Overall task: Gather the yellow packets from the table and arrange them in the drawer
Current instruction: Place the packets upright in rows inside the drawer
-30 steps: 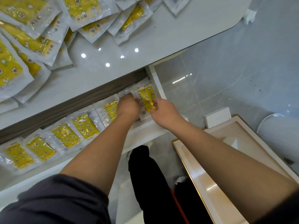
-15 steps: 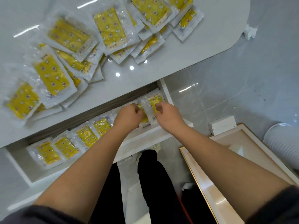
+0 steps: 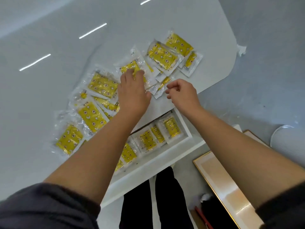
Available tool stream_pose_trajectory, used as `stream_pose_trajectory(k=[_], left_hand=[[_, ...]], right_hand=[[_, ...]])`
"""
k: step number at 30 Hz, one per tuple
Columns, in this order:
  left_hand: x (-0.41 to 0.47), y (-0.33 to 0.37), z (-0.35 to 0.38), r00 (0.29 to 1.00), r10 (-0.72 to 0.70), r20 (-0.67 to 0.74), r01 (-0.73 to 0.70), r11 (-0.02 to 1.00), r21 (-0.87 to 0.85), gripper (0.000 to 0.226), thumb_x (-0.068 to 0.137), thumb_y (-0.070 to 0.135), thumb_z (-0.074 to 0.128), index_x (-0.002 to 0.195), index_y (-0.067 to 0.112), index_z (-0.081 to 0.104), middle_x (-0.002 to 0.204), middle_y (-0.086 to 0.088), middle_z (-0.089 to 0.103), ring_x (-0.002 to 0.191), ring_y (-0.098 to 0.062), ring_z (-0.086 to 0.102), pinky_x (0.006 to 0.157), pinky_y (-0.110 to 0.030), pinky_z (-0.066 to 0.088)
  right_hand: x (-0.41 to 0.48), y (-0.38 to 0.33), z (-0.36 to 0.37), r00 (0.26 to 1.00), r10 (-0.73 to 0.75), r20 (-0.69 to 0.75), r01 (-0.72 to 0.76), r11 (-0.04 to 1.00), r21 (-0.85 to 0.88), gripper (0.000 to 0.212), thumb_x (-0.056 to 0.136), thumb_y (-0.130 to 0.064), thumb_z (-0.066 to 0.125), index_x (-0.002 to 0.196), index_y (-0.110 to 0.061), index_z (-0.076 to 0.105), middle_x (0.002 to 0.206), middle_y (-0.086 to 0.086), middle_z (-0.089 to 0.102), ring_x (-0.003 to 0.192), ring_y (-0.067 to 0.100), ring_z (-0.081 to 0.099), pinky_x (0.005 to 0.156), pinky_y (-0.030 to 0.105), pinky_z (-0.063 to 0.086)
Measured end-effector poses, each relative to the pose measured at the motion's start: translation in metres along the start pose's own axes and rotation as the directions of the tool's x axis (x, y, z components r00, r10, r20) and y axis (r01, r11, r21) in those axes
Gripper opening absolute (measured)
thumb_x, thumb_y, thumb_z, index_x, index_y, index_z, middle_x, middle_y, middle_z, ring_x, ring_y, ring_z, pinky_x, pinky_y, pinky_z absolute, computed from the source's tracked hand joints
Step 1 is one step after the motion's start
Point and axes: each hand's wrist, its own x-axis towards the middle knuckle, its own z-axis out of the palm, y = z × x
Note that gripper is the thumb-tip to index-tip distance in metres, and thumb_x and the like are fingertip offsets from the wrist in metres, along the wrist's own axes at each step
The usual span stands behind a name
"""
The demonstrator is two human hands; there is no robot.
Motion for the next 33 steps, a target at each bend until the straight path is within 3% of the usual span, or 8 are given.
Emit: stream_pose_trajectory(k=[4,8,12,16,19,21,27,33], left_hand=[[0.037,-0.014,0.012,0.985,0.061,0.164,-0.084,0.987,0.136,0.08,0.084,0.033,0.063,0.148,0.012,0.019,0.155,-0.022,0.013,0.143,-0.041,0.015,0.112,-0.048,0.027],[0.05,-0.021,0.002,0.977,0.168,0.128,-0.199,0.938,0.284,0.059,0.086,0.012,0.053,0.14,0.009,0.03,0.142,-0.02,0.036,0.122,-0.038,0.042,0.083,-0.045,0.043],[0.047,-0.031,-0.013,0.959,0.274,0.075,-0.284,0.93,0.236,0.052,0.083,-0.003,0.046,0.135,0.006,0.042,0.128,-0.017,0.051,0.105,-0.037,0.054,0.064,-0.041,0.039],[0.025,-0.032,-0.026,0.909,0.404,-0.106,-0.39,0.912,0.128,0.049,0.08,-0.003,0.047,0.128,0.0,0.055,0.128,-0.023,0.058,0.109,-0.04,0.061,0.077,-0.046,0.053],[0.002,-0.028,-0.023,0.849,0.527,-0.039,-0.525,0.85,0.048,0.047,0.087,0.011,0.042,0.132,-0.002,0.052,0.132,-0.025,0.054,0.115,-0.041,0.058,0.079,-0.047,0.054],[-0.006,-0.024,-0.018,0.831,0.553,0.067,-0.553,0.833,-0.021,0.046,0.087,0.01,0.05,0.132,-0.001,0.052,0.129,-0.026,0.052,0.113,-0.041,0.056,0.071,-0.044,0.055],[0.002,0.003,-0.026,0.776,0.605,0.179,-0.556,0.79,-0.259,0.058,0.075,0.018,0.045,0.131,0.0,0.047,0.137,-0.017,0.042,0.128,-0.026,0.042,0.102,-0.022,0.034],[0.055,0.058,-0.007,0.991,0.127,-0.036,-0.13,0.987,-0.09,0.05,0.083,0.022,0.055,0.13,0.006,0.048,0.137,-0.014,0.045,0.128,-0.03,0.042,0.104,-0.043,0.036]], right_hand=[[0.01,-0.004,0.017,0.995,0.096,0.028,-0.099,0.988,0.118,0.02,0.089,-0.004,0.046,0.092,-0.017,0.061,0.093,0.004,0.07,0.075,0.013,0.067,0.067,0.025,0.051],[0.009,-0.004,0.03,0.987,0.148,0.065,-0.159,0.959,0.233,0.022,0.09,-0.001,0.044,0.095,-0.012,0.062,0.091,0.006,0.07,0.067,0.01,0.065,0.056,0.018,0.05],[0.011,-0.01,0.03,0.963,0.238,0.13,-0.27,0.865,0.423,0.02,0.093,-0.001,0.045,0.099,-0.007,0.062,0.091,0.011,0.071,0.069,0.017,0.067,0.059,0.026,0.055],[0.014,-0.014,0.023,0.878,0.279,0.39,-0.473,0.635,0.611,0.03,0.099,-0.025,0.048,0.113,-0.001,0.058,0.102,0.015,0.069,0.089,0.027,0.07,0.076,0.036,0.059],[0.017,-0.015,0.019,0.768,0.17,0.617,-0.613,0.473,0.633,0.054,0.093,-0.05,0.049,0.119,-0.003,0.057,0.105,0.014,0.066,0.096,0.028,0.065,0.093,0.044,0.051],[0.018,-0.014,0.016,0.757,0.129,0.64,-0.624,0.432,0.651,0.054,0.091,-0.042,0.055,0.127,-0.002,0.055,0.11,0.015,0.063,0.1,0.028,0.062,0.096,0.046,0.048],[0.033,0.007,-0.018,0.817,0.168,0.552,-0.554,0.495,0.669,0.032,0.093,-0.005,0.053,0.125,0.0,0.055,0.109,0.019,0.065,0.09,0.029,0.067,0.078,0.04,0.059],[0.079,0.029,-0.084,0.867,0.245,0.434,-0.464,0.717,0.52,0.03,0.093,-0.005,0.056,0.122,-0.006,0.059,0.116,0.015,0.067,0.101,0.03,0.066,0.087,0.05,0.054]])
